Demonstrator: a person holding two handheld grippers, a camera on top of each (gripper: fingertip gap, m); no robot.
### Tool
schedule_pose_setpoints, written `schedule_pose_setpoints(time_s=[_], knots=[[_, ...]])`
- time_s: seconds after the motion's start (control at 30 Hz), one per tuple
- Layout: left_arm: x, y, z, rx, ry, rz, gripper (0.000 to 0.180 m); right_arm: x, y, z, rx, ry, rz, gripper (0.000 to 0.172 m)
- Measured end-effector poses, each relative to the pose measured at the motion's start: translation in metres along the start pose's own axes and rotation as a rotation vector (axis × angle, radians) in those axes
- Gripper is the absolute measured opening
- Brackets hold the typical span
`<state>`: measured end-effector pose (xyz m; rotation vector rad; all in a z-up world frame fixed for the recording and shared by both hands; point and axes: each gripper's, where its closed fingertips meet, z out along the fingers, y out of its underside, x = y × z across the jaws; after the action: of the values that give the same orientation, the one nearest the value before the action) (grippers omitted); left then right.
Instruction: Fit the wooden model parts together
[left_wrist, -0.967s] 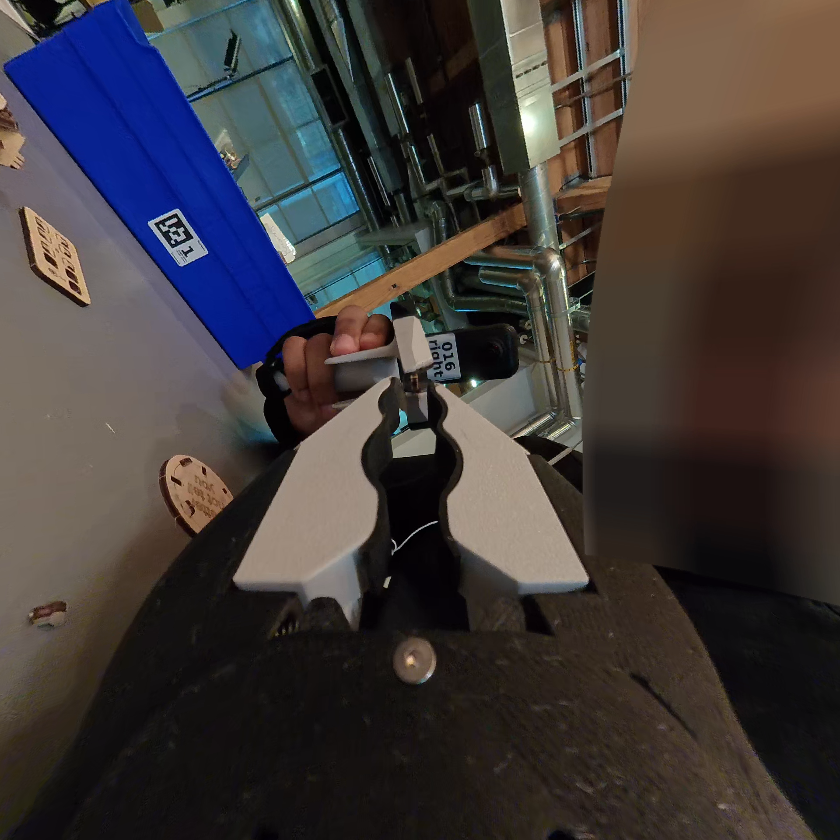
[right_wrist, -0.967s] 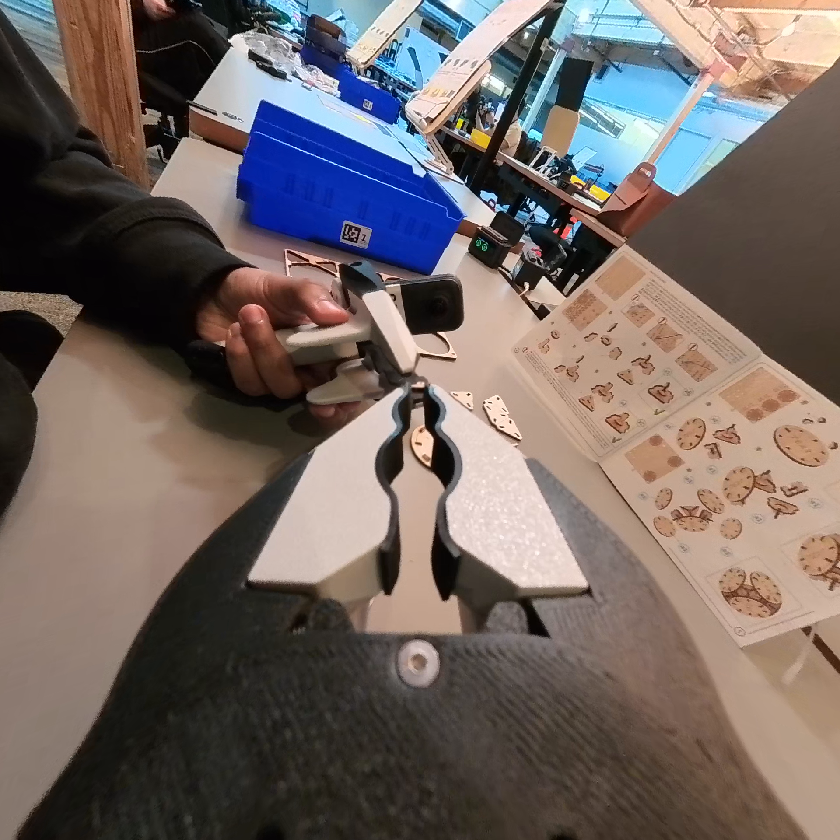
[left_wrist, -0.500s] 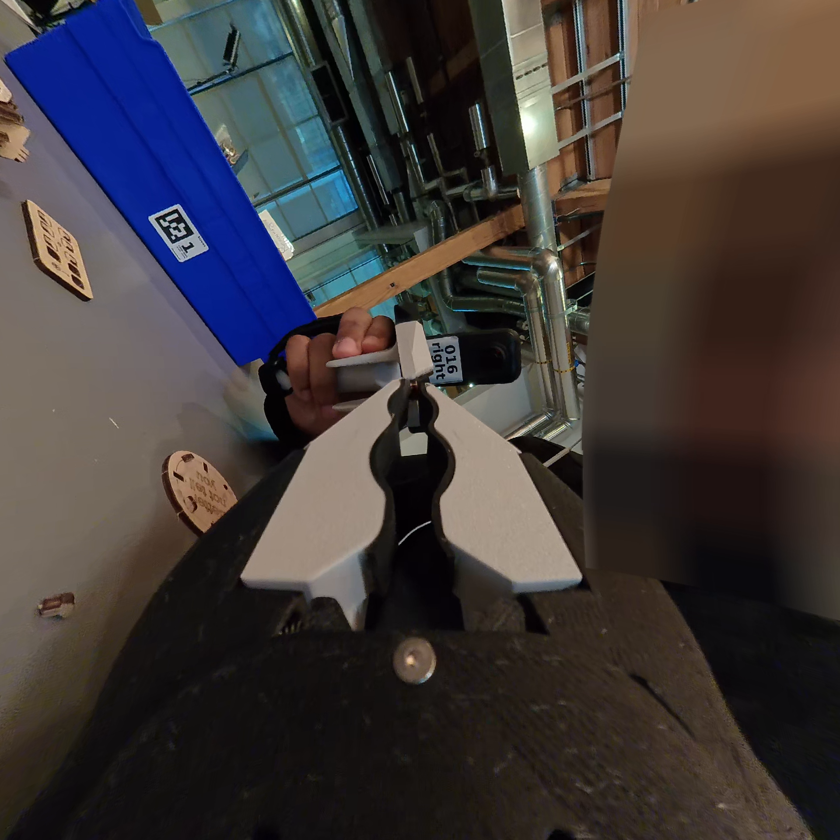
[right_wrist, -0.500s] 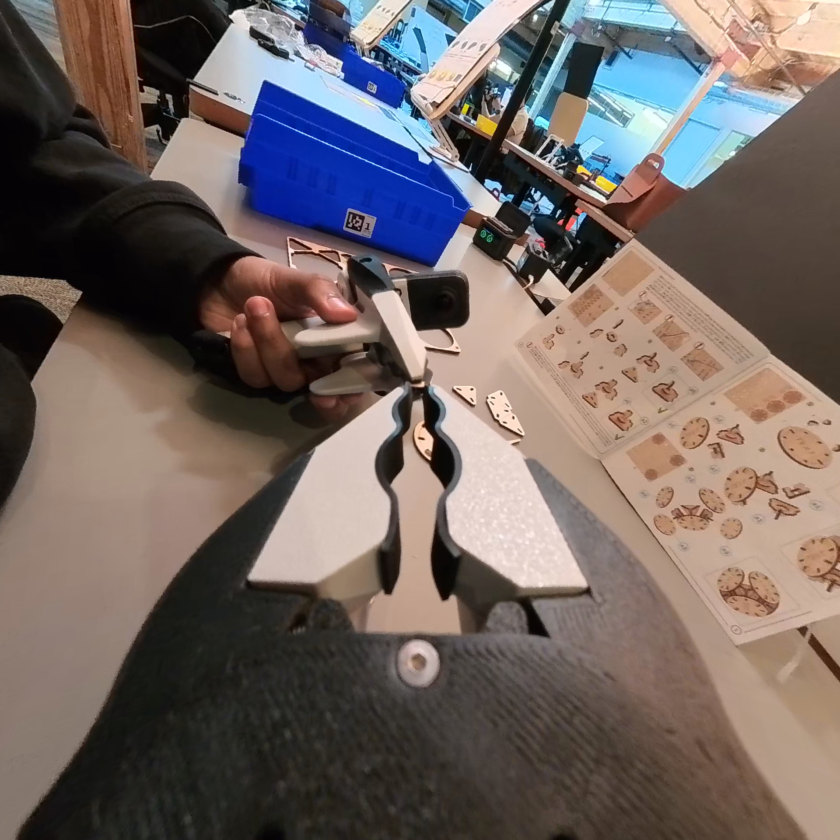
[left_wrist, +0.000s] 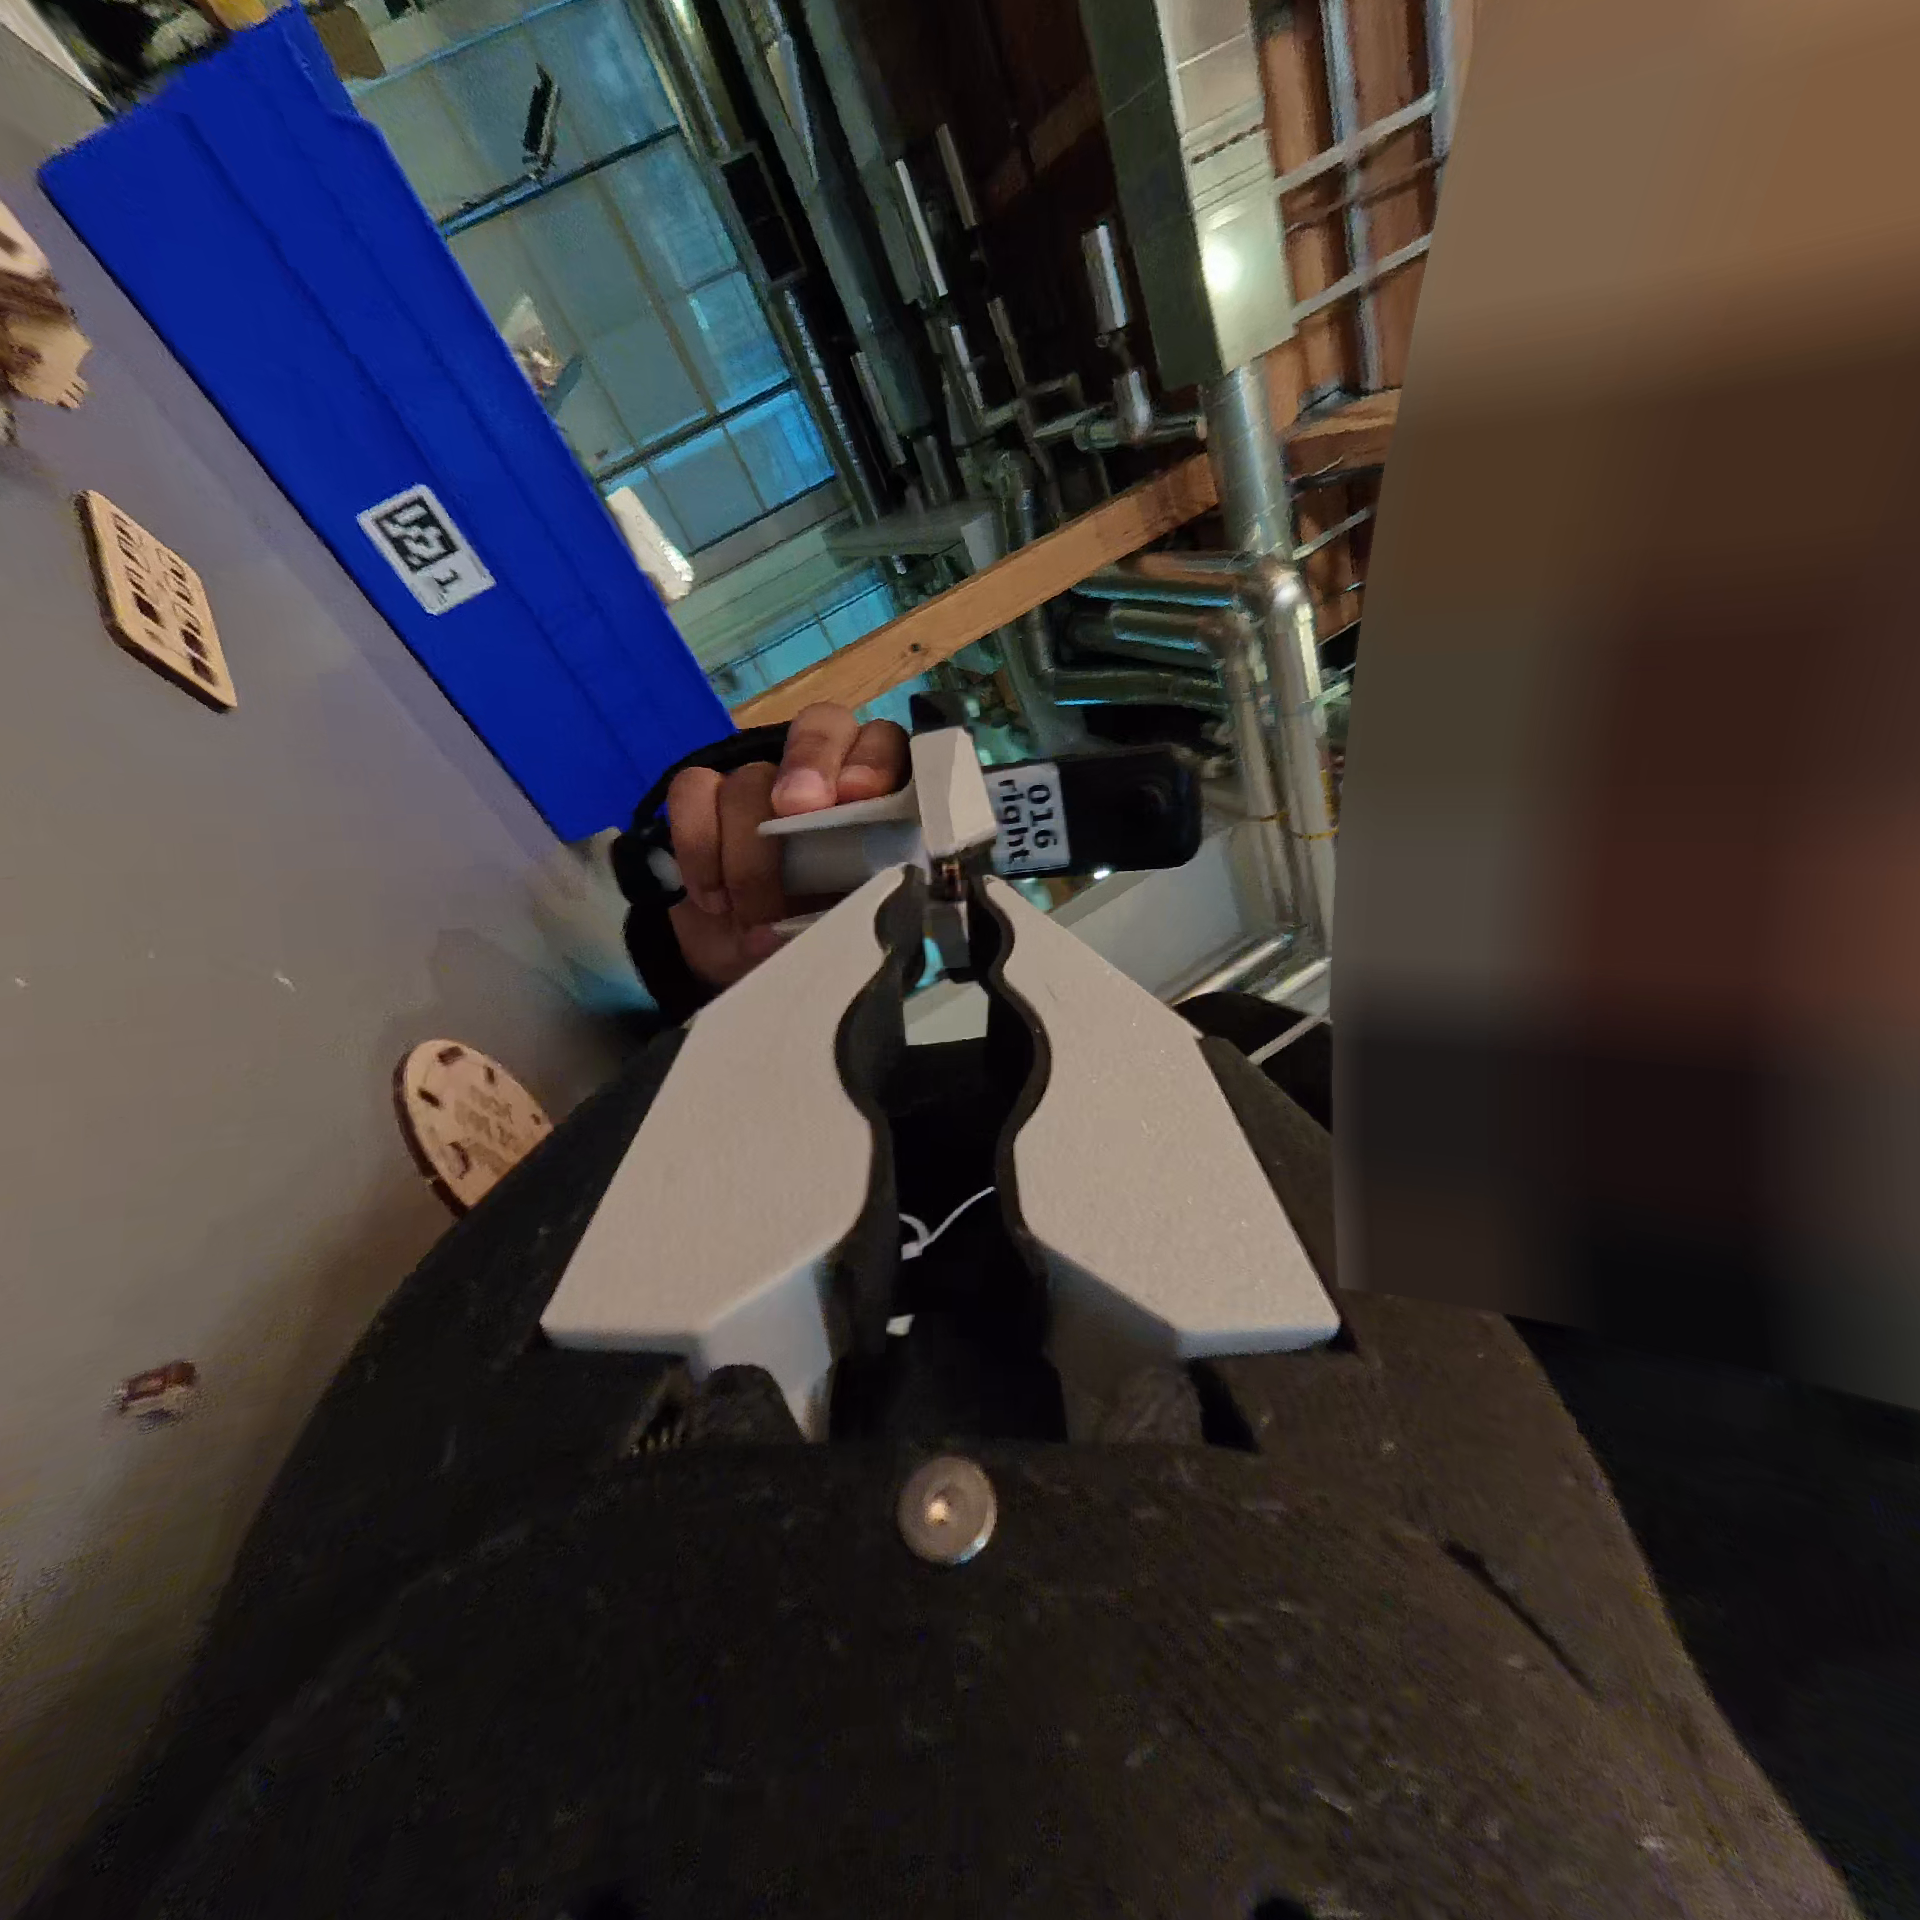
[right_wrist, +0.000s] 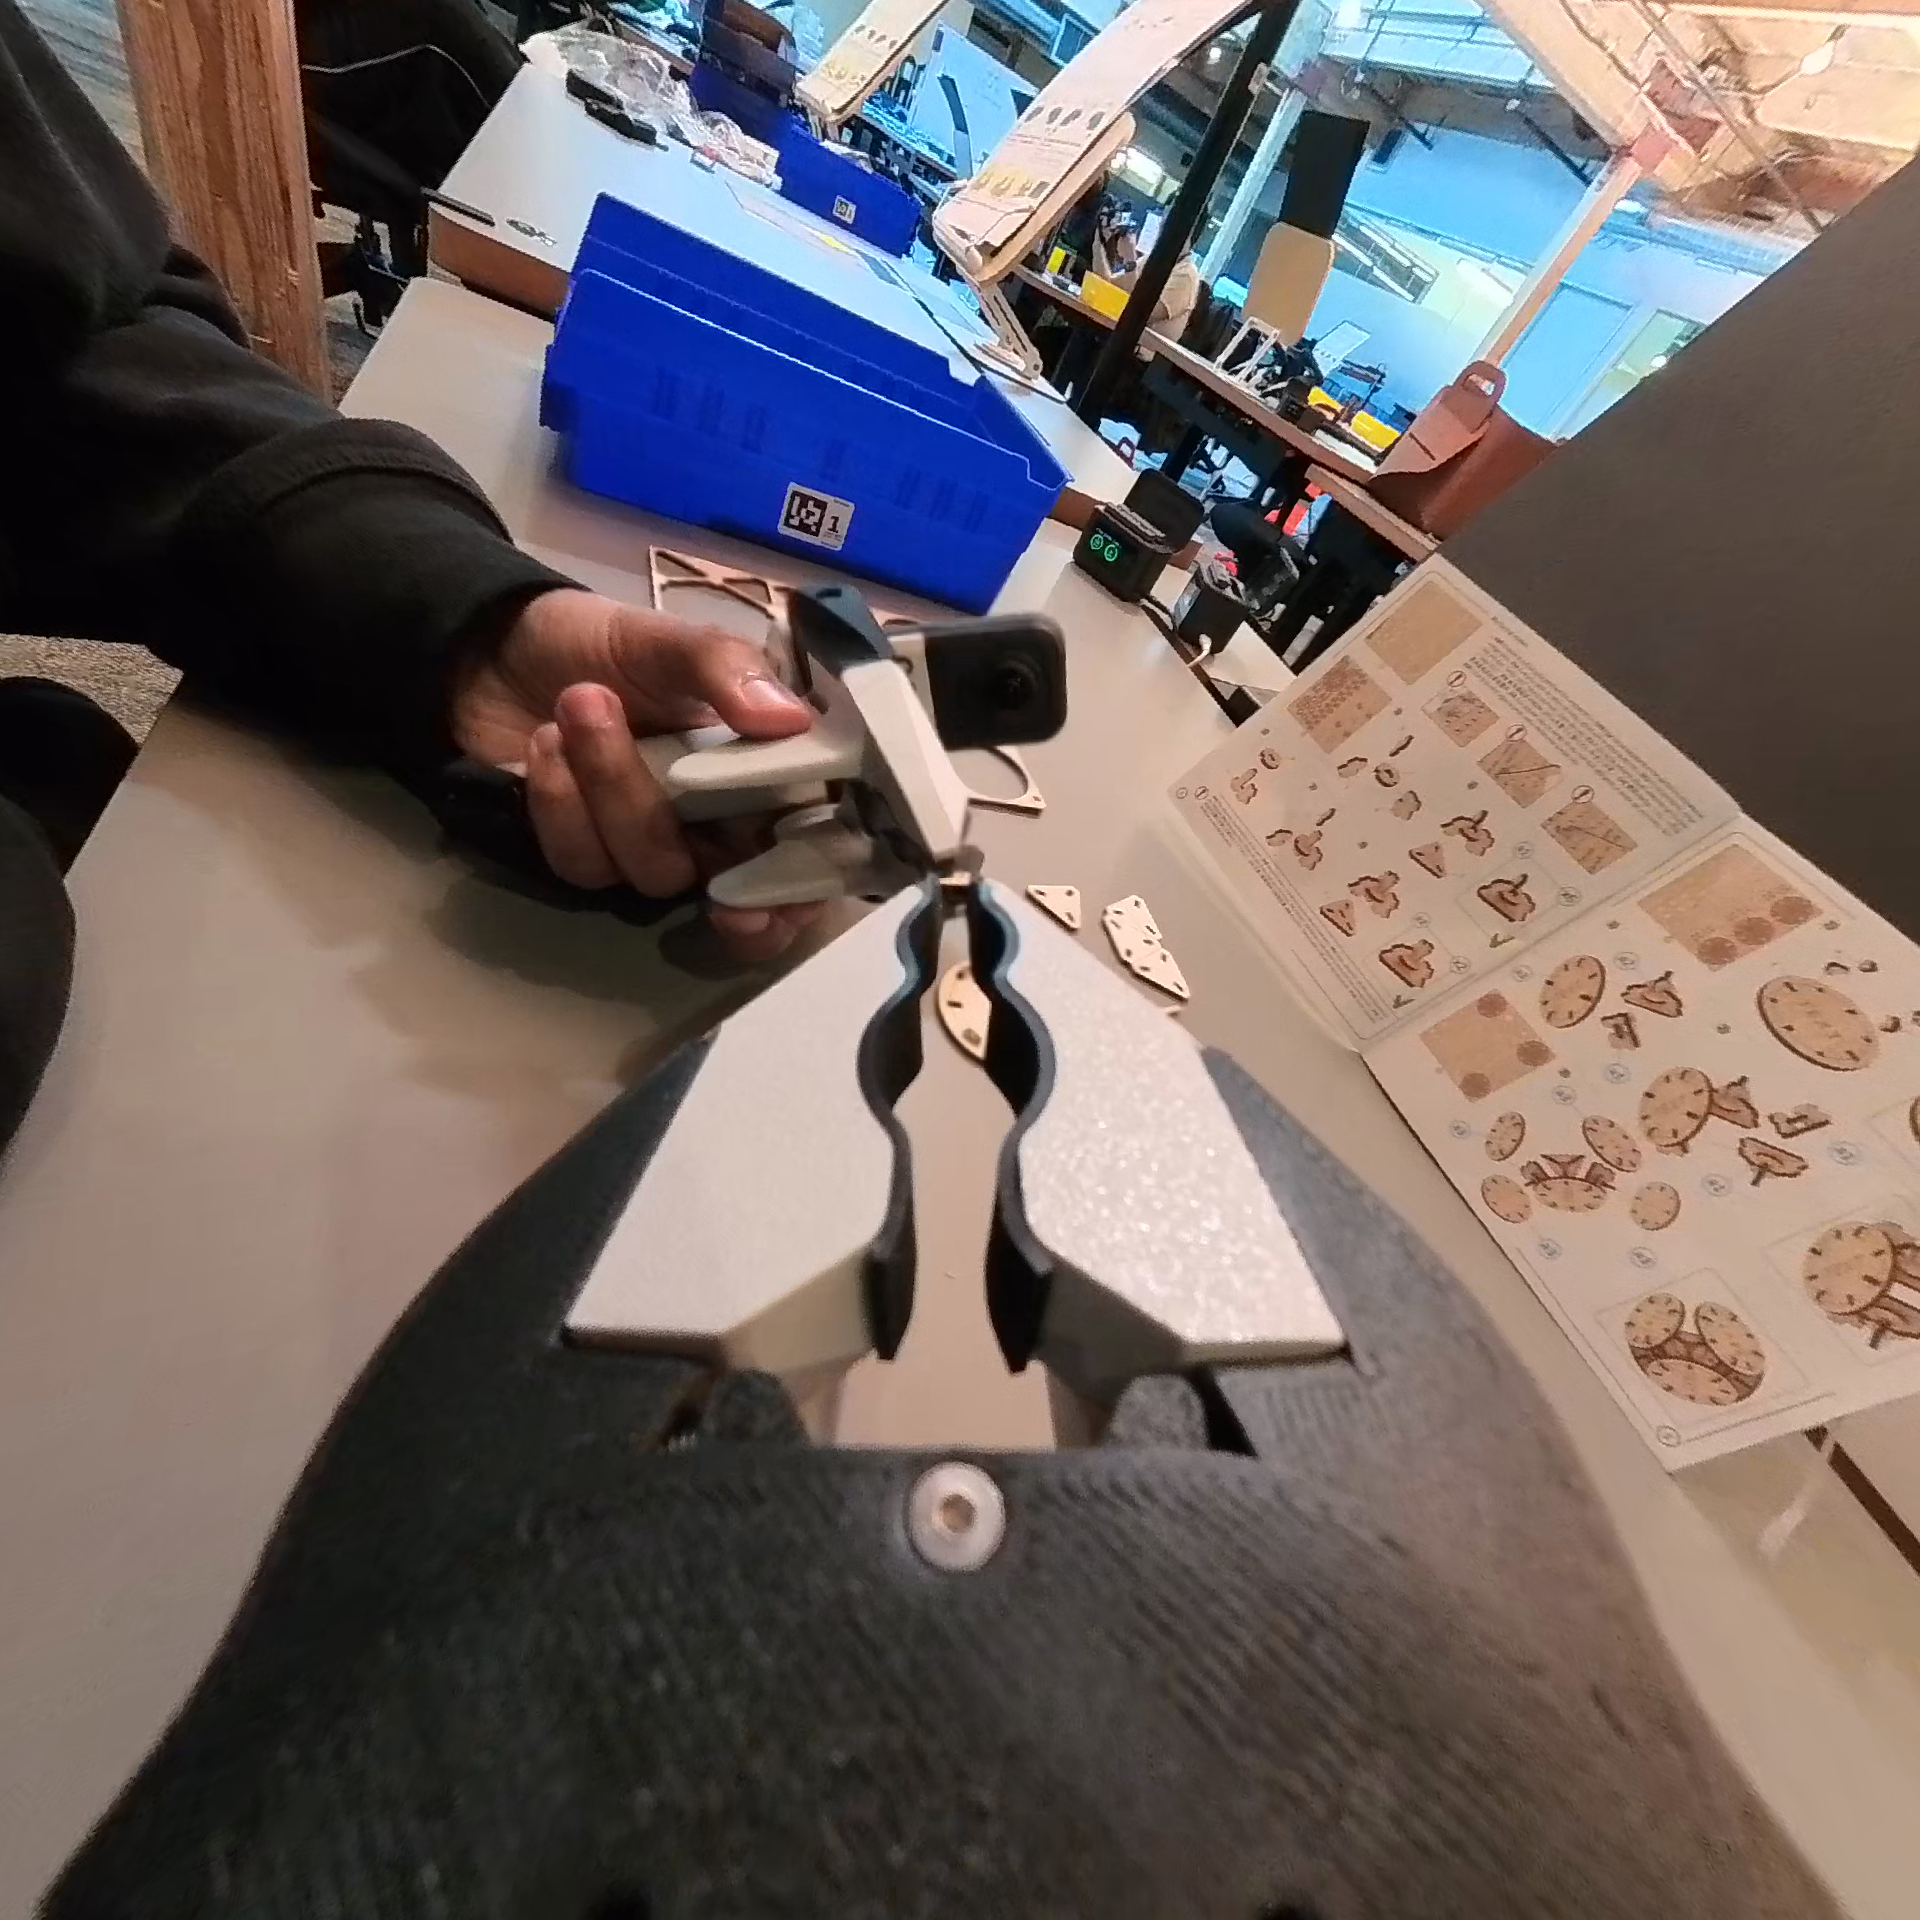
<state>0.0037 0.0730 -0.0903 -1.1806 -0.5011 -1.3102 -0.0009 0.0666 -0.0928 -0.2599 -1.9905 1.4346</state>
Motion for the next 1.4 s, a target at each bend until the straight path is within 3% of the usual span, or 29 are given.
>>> schedule_pose_setpoints(time_s=[0.03, 0.2, 0.3, 0.4, 0.53, 0.73, 1.0, 1.4], knots=[[-0.002, 0.001, 0.0, -0.013, -0.035, 0.044, 0.007, 0.004, 0.001, -0.002, -0.004, 0.015, 0.001, 0.003], [-0.029, 0.013, -0.001, -0.174, -0.347, 0.367, 0.009, 0.031, 0.022, -0.022, -0.079, 0.106, 0.077, 0.003], [-0.051, 0.025, -0.004, -0.322, -0.546, 0.569, 0.008, 0.021, 0.045, -0.032, -0.191, 0.033, 0.224, 0.004], [-0.059, 0.044, 0.002, -0.451, -0.603, 0.646, 0.01, -0.009, 0.064, -0.038, -0.359, -0.084, 0.26, 0.004], [-0.071, 0.056, 0.003, -0.555, -0.68, 0.701, 0.025, -0.033, 0.08, -0.042, -0.574, -0.175, 0.255, 0.004], [-0.081, 0.063, 0.0, -0.632, -0.76, 0.751, 0.027, -0.048, 0.107, -0.039, -0.81, -0.262, 0.335, 0.003], [-0.094, 0.066, -0.01, -0.674, -0.822, 0.654, 0.0, -0.054, 0.106, -0.042, -0.966, -0.296, 0.423, 0.003], [-0.1, 0.072, -0.012, -0.729, -0.85, 0.651, 0.0, -0.056, 0.111, -0.045, -1.08, -0.326, 0.469, 0.003]])
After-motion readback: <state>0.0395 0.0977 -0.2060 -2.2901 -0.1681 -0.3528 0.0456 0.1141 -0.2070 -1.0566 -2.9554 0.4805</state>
